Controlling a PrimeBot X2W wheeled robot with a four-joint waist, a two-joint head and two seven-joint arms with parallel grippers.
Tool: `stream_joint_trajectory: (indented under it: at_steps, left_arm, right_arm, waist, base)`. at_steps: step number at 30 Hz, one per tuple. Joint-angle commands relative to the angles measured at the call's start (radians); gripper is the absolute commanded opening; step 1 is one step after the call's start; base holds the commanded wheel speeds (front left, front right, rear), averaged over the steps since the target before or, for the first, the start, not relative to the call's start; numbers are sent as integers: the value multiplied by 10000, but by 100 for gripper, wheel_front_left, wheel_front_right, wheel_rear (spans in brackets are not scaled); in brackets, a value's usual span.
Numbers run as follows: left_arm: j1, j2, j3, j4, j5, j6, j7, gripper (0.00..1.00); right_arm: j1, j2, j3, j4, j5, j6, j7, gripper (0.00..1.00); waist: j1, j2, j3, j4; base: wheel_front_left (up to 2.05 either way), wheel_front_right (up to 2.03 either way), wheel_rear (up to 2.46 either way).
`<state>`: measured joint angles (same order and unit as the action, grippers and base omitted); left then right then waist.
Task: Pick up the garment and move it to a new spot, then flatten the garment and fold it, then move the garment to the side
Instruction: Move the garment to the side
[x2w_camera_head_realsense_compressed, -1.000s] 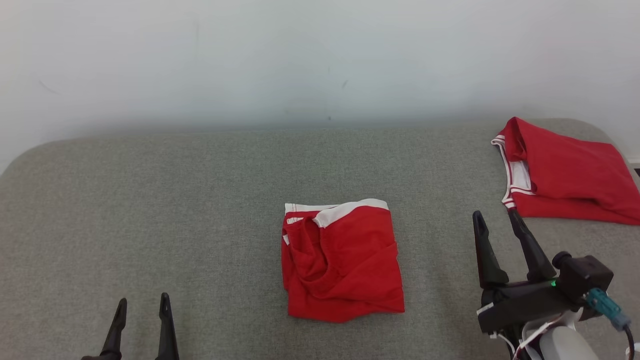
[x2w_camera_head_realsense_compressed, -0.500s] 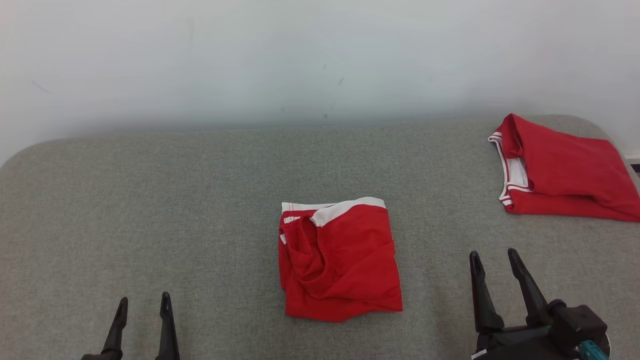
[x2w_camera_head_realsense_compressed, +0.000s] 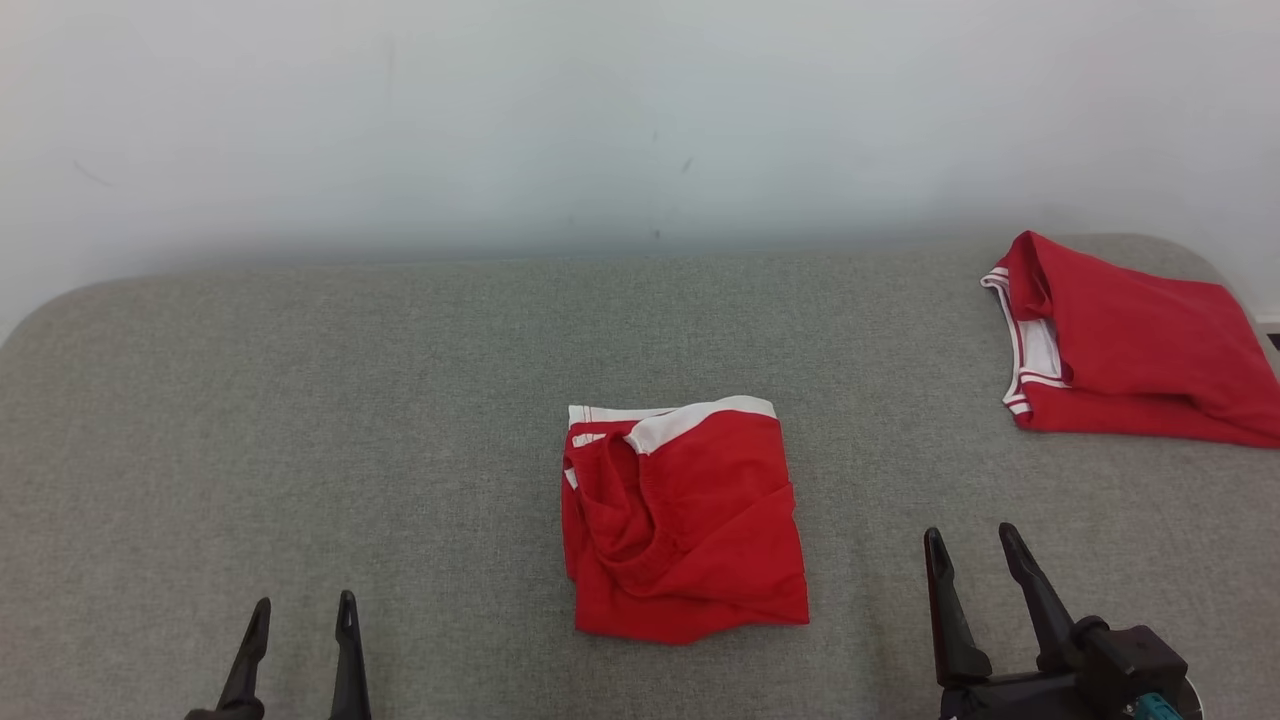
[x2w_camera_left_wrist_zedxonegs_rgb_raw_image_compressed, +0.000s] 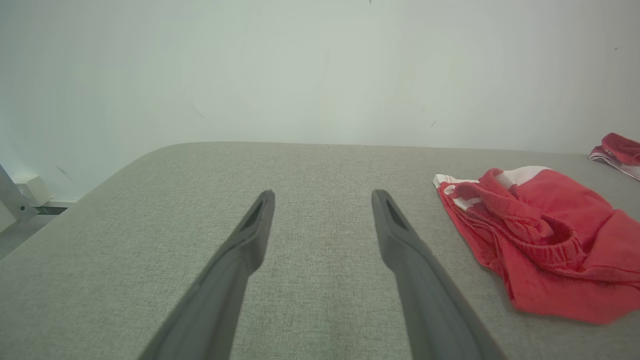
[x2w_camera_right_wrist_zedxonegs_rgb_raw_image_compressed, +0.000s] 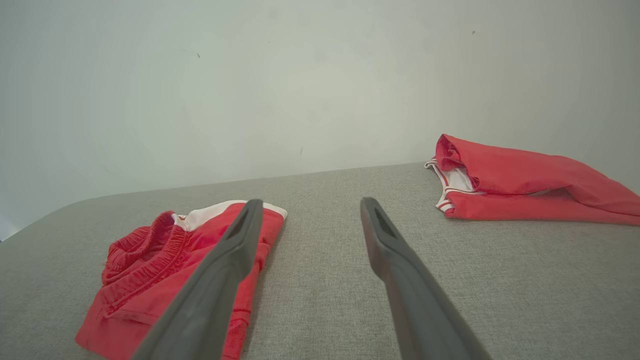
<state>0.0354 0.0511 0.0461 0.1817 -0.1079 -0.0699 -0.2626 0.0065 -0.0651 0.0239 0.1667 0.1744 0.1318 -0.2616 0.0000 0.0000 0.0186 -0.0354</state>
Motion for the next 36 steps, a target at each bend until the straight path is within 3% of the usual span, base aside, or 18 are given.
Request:
stream_joint_trajectory:
  at_steps: [1,26,36]
  left_arm:
    - [-6,-11,34,58,108,-18,-21,100]
    - [-84,-11,91,187,152,-106,-21,100]
    - [-190,-12,-121,237,128,-125,-21,100]
  right_arm:
    - [114,58,-39,20,-58,-20,-42,100]
    - [66,140,-78,149,-233,-21,-43,100]
    - [-901,149,209,281,-387,-21,-42,100]
  waist:
    - [0,0,-3,25]
    - [0,0,78,149]
    - [0,0,159,448]
  base:
    - [0,0,0]
    - [0,0,0]
    - [0,0,0]
